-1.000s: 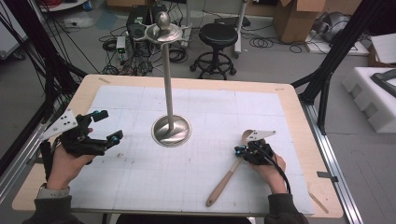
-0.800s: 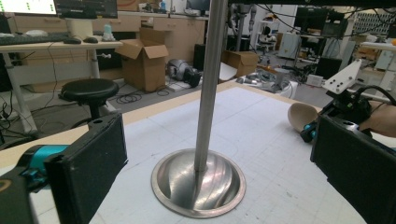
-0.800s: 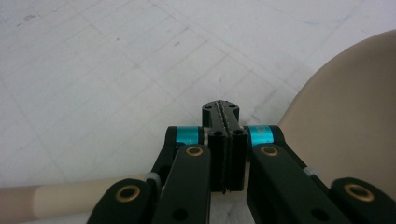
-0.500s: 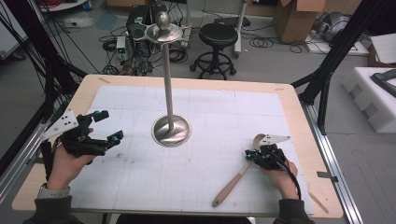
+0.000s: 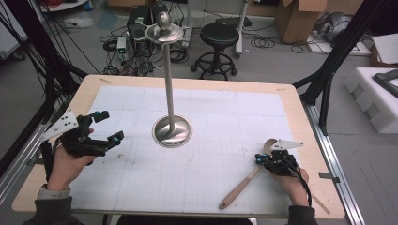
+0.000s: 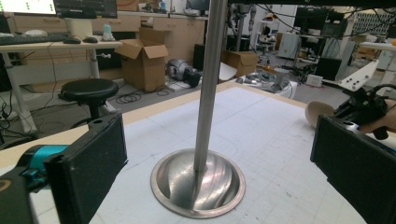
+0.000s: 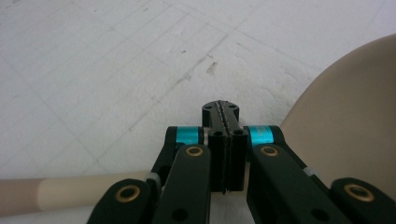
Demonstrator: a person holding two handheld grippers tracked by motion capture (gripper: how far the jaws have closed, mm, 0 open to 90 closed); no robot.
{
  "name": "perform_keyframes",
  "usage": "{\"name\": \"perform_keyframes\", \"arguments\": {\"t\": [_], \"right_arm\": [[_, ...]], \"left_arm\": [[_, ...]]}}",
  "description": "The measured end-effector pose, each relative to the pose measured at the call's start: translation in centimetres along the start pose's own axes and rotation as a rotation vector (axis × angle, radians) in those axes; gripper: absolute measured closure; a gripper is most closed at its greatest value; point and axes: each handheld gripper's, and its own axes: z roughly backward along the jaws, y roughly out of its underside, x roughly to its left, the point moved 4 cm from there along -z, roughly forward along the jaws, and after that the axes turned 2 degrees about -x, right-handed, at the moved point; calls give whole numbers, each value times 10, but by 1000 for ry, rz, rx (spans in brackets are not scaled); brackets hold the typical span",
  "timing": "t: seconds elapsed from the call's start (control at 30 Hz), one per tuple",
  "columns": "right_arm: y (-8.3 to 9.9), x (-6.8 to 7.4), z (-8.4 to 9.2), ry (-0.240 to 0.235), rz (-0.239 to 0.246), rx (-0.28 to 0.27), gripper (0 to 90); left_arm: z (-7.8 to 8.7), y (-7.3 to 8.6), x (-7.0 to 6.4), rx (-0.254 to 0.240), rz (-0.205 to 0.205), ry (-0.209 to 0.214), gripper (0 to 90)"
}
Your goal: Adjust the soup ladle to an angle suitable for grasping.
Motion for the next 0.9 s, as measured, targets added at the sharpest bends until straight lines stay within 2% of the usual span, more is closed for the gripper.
{"name": "perform_keyframes", "arguments": {"t": [0.1, 0.2, 0.3, 0.43, 0.5, 0.63, 0.67, 0.7, 0.83, 0.9], "right_arm": [[3, -1, 3, 14, -3, -2, 900], [3, -1, 1, 6, -8, 0, 900], [2, -1, 2, 5, 6, -5, 900], [1, 6, 12, -18, 12, -56, 900], [1, 13, 20, -37, 15, -85, 900], [8, 35, 32, -73, 42, -109, 900], [13, 48, 38, -106, 51, -119, 900], [13, 48, 38, -106, 51, -119, 900], [21, 76, 43, -158, 86, -126, 900], [22, 88, 44, -182, 85, -126, 900]], "left_arm": [[-1, 0, -1, -1, 2, 1, 41], [-2, 1, -1, 5, -1, 1, 41], [-2, 1, -1, 7, -1, 0, 40], [-2, 1, 0, 8, -1, -4, 41], [-2, 1, 0, 7, 0, -7, 41], [-1, 0, 0, 4, 1, -8, 41], [-1, 0, 0, 4, 1, -8, 40], [-1, 0, 0, 4, 1, -8, 40], [-2, 1, 0, 6, -1, -5, 40], [-2, 0, 0, 6, -2, -5, 40]]}}
